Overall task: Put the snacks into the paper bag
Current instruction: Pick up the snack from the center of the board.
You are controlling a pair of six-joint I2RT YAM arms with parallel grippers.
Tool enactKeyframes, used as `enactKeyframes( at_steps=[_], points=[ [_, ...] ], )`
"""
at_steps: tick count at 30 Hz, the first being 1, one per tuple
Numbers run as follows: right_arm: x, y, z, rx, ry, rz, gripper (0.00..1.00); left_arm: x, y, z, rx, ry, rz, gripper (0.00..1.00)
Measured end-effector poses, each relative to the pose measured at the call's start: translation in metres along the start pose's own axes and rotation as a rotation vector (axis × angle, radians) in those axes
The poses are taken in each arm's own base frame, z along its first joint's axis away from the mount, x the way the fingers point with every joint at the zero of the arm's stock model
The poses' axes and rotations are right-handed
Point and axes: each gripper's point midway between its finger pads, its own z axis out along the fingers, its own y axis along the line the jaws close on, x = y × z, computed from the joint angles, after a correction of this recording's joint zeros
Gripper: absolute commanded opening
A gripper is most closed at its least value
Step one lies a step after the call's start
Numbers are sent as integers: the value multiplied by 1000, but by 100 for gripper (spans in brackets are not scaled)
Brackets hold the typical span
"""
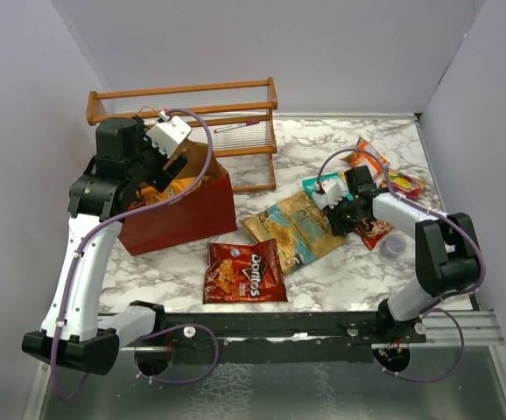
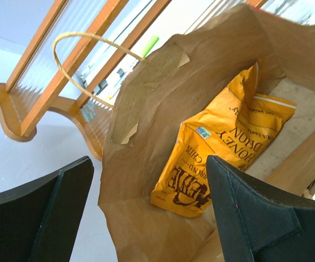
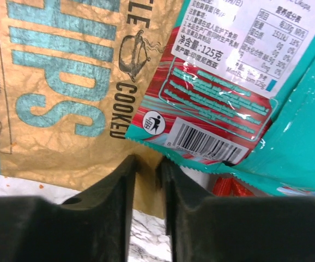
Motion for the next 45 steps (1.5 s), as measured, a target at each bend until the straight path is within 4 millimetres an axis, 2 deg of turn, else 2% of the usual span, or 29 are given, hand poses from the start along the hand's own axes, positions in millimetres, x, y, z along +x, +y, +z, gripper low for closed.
enactKeyframes(
  at_steps=[7, 12, 17, 25, 34, 38, 45],
  points=[
    [0, 10, -2, -61, 9, 2, 2, -22, -2, -2, 44, -73, -20, 87],
    [-7, 23, -15, -134, -4, -16, 1, -38, -5, -1, 86, -111, -60, 87],
    [-33, 40, -44, -224, -89, -81, 1, -48, -13, 3, 141, -143, -83, 87],
    [-71, 45, -95, -211, -220, -173, 1, -78, -25, -4, 244, -246, -82, 86],
    [-114, 52, -156, -165, -397, -276, 1, -105, -60, -7, 437, -342, -71, 83],
    [-126, 64, -174, -200, -472, -308, 1, -114, -78, -14, 520, -379, -66, 83],
    [-140, 76, -191, -250, -540, -343, 1, -128, -108, -23, 642, -441, -37, 83]
  ],
)
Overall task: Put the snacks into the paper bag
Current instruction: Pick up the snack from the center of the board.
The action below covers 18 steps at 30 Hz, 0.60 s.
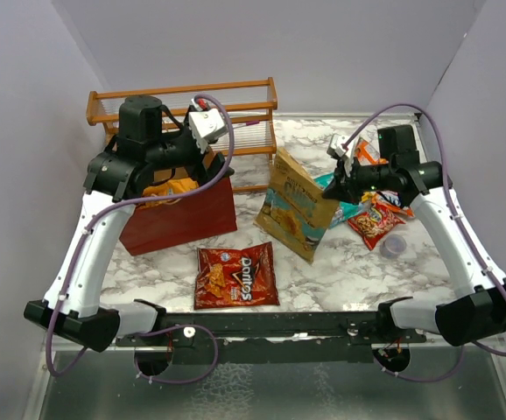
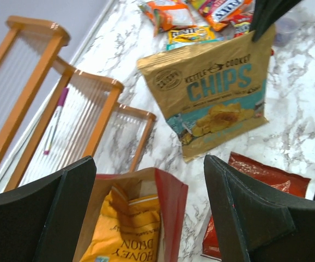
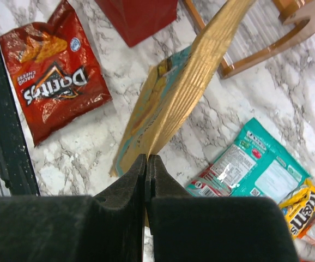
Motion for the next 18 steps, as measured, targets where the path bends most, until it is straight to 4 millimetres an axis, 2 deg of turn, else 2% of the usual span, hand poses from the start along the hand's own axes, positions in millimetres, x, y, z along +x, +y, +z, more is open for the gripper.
enactKeyframes(
  at_steps=[8, 18],
  points=[
    [-32, 10, -11, -44, -83, -49, 1, 2, -25, 29, 148, -20, 31, 82],
    [-54, 28, -25, -92, -149, -76, 1, 5, -41, 64, 251, -46, 116, 82]
  ],
)
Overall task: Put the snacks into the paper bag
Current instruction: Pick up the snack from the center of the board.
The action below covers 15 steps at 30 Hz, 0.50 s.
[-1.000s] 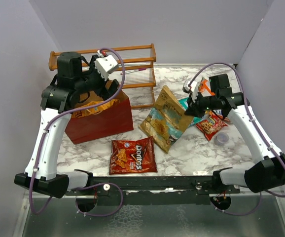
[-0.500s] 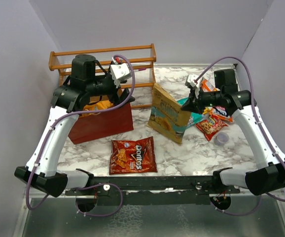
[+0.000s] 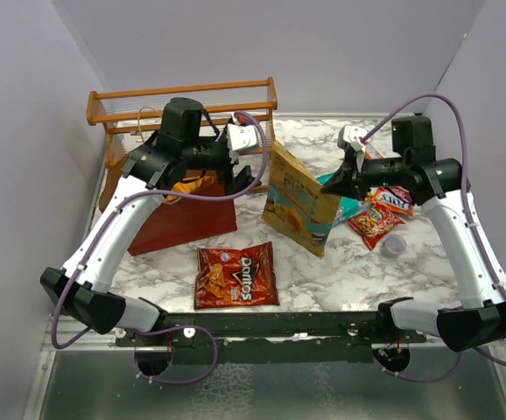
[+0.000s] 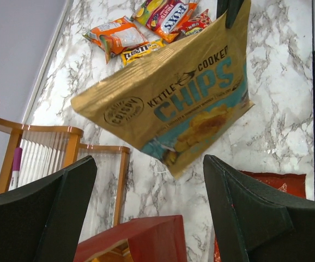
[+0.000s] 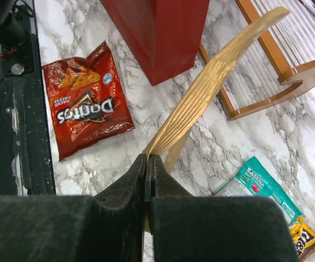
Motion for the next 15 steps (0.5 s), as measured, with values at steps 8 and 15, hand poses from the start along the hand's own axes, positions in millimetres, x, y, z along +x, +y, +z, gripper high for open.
enactKeyframes(
  at_steps=[8, 15],
  points=[
    [-18, 15, -9, -42, -37, -18, 1, 12, 7, 18, 33, 20, 77, 96],
    [-19, 27, -13, -71, -37, -16, 1, 6, 10, 23, 51, 5, 164, 99]
  ],
)
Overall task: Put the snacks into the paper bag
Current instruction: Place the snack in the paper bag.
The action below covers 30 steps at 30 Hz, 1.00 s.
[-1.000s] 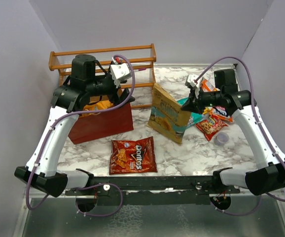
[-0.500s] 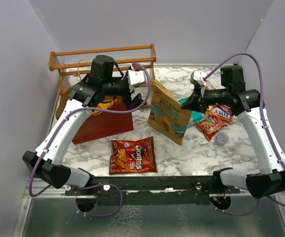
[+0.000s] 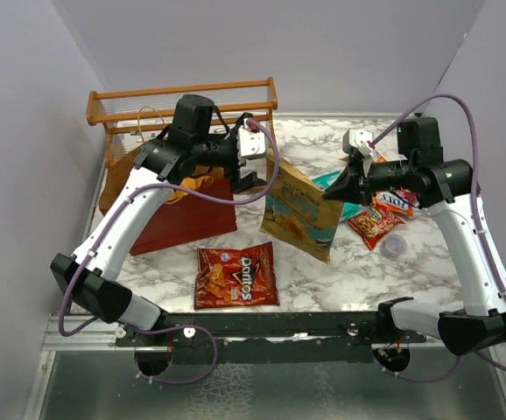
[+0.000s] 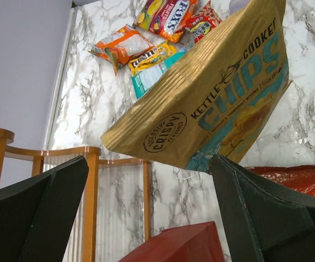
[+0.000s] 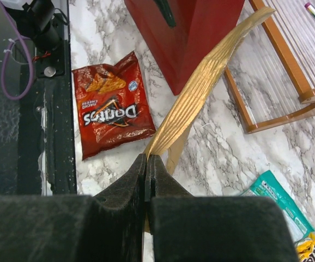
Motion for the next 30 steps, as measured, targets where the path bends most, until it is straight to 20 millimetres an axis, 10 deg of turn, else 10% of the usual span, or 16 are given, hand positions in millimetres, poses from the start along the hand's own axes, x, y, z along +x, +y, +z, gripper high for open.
enactKeyframes(
  at_steps=[19, 30],
  points=[
    [-9, 20, -10, -9, -22, -23, 1, -9, 1, 41, 138, -78, 19, 75],
    [-7, 26, -11, 0, -30, -9, 1, -10, -24, 42, 244, -117, -21, 23]
  ],
)
